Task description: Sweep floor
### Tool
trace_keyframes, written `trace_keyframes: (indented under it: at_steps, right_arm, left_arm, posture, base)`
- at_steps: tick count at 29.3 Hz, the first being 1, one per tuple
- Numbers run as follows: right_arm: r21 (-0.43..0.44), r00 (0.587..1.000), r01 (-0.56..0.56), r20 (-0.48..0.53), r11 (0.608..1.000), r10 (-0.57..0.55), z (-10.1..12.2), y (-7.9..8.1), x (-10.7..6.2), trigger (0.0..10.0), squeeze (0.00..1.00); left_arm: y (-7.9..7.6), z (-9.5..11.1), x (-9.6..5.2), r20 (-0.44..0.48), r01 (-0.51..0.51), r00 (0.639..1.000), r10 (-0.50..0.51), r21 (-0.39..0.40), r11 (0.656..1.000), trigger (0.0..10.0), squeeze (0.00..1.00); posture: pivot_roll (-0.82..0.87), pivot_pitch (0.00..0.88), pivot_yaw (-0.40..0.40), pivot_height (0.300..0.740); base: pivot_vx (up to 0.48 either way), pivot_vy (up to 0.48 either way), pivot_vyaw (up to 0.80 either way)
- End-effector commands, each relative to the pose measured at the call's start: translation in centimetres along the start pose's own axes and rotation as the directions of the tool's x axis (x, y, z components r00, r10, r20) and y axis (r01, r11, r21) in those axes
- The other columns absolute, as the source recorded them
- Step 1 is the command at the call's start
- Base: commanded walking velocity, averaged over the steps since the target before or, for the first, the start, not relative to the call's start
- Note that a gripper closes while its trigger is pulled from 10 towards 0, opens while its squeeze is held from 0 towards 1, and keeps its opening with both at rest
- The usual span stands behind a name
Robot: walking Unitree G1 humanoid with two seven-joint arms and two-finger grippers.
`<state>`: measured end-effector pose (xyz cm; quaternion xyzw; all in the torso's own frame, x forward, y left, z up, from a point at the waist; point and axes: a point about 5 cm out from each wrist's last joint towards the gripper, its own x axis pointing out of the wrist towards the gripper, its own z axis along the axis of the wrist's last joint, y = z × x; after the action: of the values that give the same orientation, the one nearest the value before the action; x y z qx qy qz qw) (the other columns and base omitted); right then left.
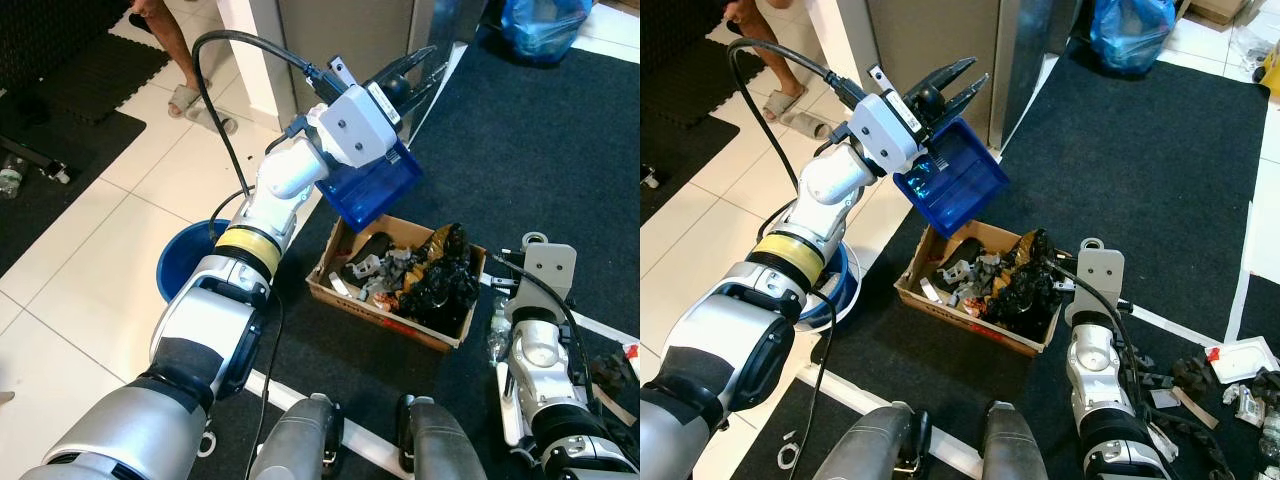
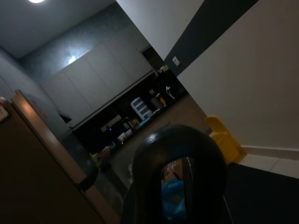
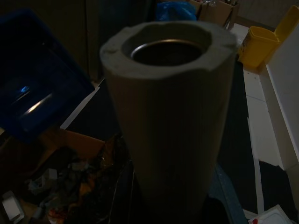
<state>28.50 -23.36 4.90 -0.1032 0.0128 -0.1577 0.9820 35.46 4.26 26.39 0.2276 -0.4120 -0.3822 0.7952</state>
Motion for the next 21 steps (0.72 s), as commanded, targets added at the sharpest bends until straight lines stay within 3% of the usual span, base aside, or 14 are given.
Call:
trace_keyframes:
  at_steps: [1, 6, 9, 14, 21]
  right_arm:
    - [0.005, 0.997, 0.001, -0.076, 1.000, -0.001, -1.5, 0.2, -0.7, 10.0, 0.00]
    - [0.002, 0.997, 0.000, -0.076, 1.000, 0.001, -1.2, 0.2, -0.3, 10.0, 0.00]
    - [-0.005, 0.998, 0.004, -0.064, 1.000, -0.004, -0.6, -0.1, 0.5, 10.0, 0.00]
    - [-0.011, 0.999, 0.000, -0.048, 1.000, -0.001, 0.1, -0.3, 1.3, 10.0, 0.00]
    - [-0.019, 0.999, -0.009, -0.047, 1.000, 0.008, 0.6, -0.2, 2.1, 10.0, 0.00]
  left_arm:
    - [1.0, 1.4, 0.5, 0.085, -0.024, 0.996, 0.020, 0.049, 0.999, 10.0, 0.00]
    - [3.7, 0.6, -0.4, 0.020, -0.197, 0.980, 0.198, -0.043, 0.979, 10.0, 0.00]
    - [6.3, -0.3, -2.4, -0.047, -0.377, 0.926, 0.375, -0.134, 0.916, 10.0, 0.00]
    - [7.6, -0.6, -4.1, -0.072, -0.485, 0.874, 0.481, -0.195, 0.852, 10.0, 0.00]
    - [9.2, -0.9, -6.8, -0.106, -0.588, 0.808, 0.580, -0.194, 0.785, 10.0, 0.00]
  posture:
    - [0.05, 0.162, 0.101, 0.740]
    - [0.05, 0.147, 0.094, 0.740]
    - [0.05, 0.126, 0.083, 0.740]
    - [0.06, 0.096, 0.066, 0.740]
    - [0.07, 0.064, 0.053, 0.740]
  base:
    - [0.000, 0.000, 0.00]
    - [0.000, 0.000, 0.00]
    - [0.000, 0.000, 0.00]
    - [0.000, 0.000, 0.00]
    - [0.000, 0.000, 0.00]
